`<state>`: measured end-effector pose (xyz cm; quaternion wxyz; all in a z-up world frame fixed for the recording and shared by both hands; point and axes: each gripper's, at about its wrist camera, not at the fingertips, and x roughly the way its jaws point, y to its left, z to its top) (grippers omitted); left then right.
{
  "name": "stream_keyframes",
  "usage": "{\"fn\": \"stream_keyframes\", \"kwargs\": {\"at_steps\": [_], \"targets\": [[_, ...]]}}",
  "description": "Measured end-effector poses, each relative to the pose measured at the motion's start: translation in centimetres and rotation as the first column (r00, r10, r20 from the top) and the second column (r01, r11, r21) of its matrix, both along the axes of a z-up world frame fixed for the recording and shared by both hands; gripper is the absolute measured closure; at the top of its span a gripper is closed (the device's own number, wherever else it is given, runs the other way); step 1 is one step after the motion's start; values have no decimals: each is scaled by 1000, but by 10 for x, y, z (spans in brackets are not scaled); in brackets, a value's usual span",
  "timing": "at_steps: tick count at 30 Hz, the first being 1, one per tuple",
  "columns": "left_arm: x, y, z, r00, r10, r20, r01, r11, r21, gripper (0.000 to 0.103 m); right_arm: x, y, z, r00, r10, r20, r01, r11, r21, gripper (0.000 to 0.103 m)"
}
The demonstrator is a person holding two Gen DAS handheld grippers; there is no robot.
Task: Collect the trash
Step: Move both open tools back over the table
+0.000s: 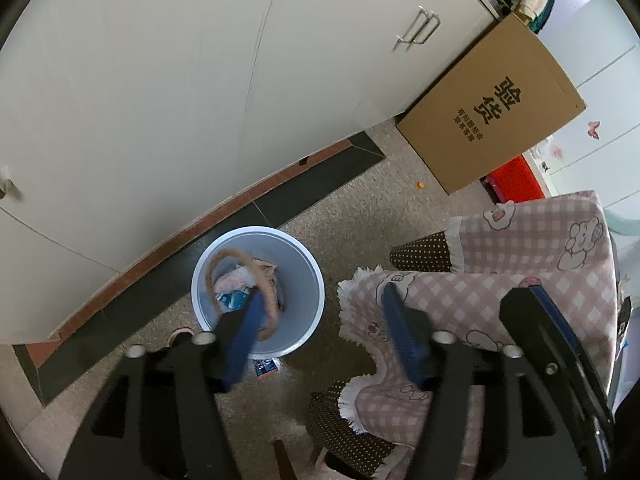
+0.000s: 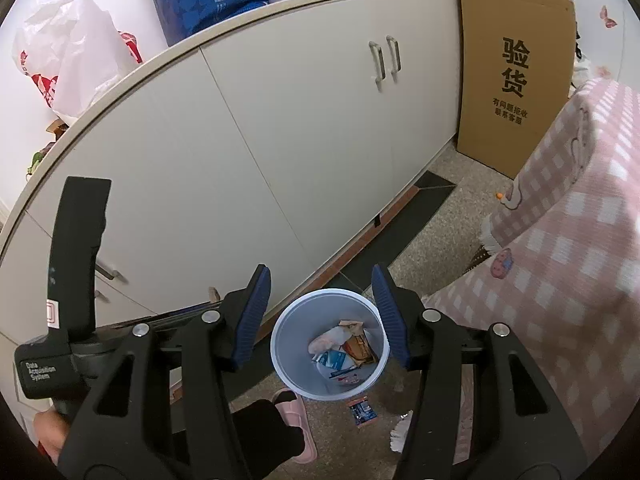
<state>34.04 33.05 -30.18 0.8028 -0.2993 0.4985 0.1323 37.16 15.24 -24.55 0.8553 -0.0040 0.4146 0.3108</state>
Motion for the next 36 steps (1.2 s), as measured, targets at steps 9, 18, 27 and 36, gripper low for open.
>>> {"fn": "stream_keyframes", "kwargs": {"at_steps": [9, 18, 27, 36], "targets": [[10, -13, 6, 995, -29, -99, 35, 997, 63, 32, -5, -16, 10, 1000, -21, 13, 21, 1000, 7, 48], [21, -15, -2, 989, -39, -143, 59, 989, 136, 42, 2, -17, 4, 999, -32, 1, 32, 999, 9, 48], [30, -11, -25, 981, -38, -189, 51, 997, 64, 87, 8, -12, -10, 999, -29, -26, 29, 1000, -1, 48], [18, -15, 5, 993, 1, -116, 8, 997, 81, 47, 7, -19, 1, 999, -36, -20, 37, 999, 13, 48]]}}
